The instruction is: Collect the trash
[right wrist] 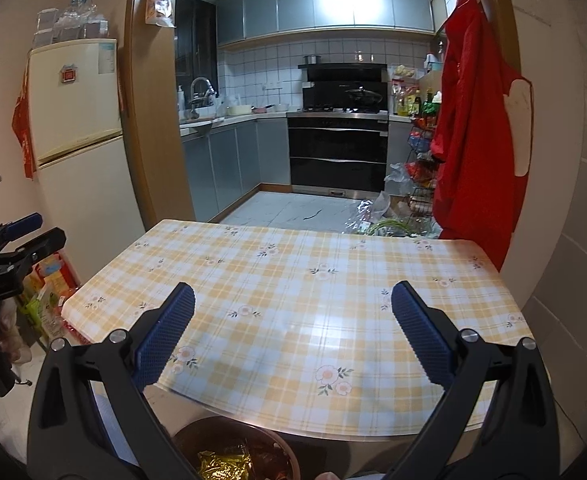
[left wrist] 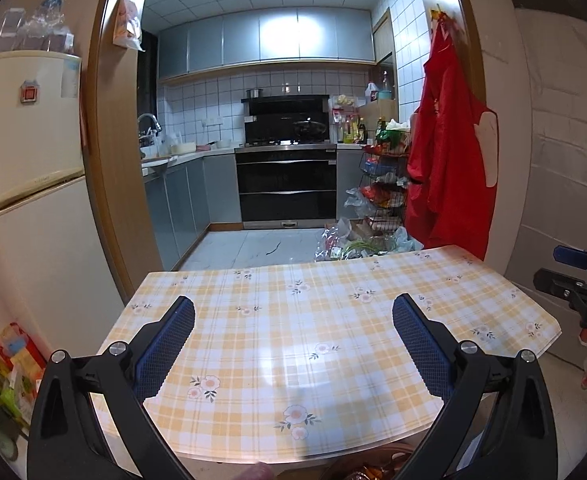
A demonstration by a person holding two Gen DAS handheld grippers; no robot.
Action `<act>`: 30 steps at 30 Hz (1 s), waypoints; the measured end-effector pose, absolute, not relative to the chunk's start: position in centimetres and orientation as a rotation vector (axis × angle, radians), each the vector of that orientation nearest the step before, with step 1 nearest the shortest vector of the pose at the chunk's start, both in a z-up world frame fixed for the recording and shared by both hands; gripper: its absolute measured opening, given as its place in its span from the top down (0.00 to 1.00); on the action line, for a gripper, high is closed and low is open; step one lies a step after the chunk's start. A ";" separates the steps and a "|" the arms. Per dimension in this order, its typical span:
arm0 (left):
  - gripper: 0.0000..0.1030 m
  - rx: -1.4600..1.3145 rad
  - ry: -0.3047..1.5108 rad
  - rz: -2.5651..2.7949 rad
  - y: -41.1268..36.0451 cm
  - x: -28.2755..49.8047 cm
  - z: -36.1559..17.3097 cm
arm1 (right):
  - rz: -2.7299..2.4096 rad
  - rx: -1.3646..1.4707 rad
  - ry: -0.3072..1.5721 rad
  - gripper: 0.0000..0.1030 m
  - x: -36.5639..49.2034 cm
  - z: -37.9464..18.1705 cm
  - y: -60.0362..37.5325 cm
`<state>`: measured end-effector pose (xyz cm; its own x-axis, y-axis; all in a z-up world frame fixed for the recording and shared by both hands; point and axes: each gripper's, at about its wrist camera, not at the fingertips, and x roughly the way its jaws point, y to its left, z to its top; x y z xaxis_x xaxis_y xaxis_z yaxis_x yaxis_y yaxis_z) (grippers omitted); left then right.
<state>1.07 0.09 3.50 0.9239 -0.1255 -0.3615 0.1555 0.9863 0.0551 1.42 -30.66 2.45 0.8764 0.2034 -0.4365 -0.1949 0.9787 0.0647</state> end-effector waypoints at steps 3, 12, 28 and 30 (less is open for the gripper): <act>0.06 0.087 0.370 -0.151 -0.3 1.0 3.3 | 0.204 0.021 0.463 0.06 1.5 2.4 -30.7; 0.06 0.090 0.375 -0.150 -0.4 0.7 3.3 | 0.195 0.020 0.473 0.06 1.5 2.3 -30.5; 0.06 0.113 0.388 -0.137 -0.9 1.2 3.1 | 0.178 0.016 0.491 0.06 1.6 1.7 -30.6; 0.06 0.116 0.390 -0.137 -0.9 1.3 3.0 | 0.176 0.016 0.491 0.06 1.6 1.7 -30.6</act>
<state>1.32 -0.89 3.03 0.9159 -0.1103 -0.3860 0.1549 0.9842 0.0862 1.62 -30.60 1.66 0.8668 0.1723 -0.4680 -0.1647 0.9847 0.0575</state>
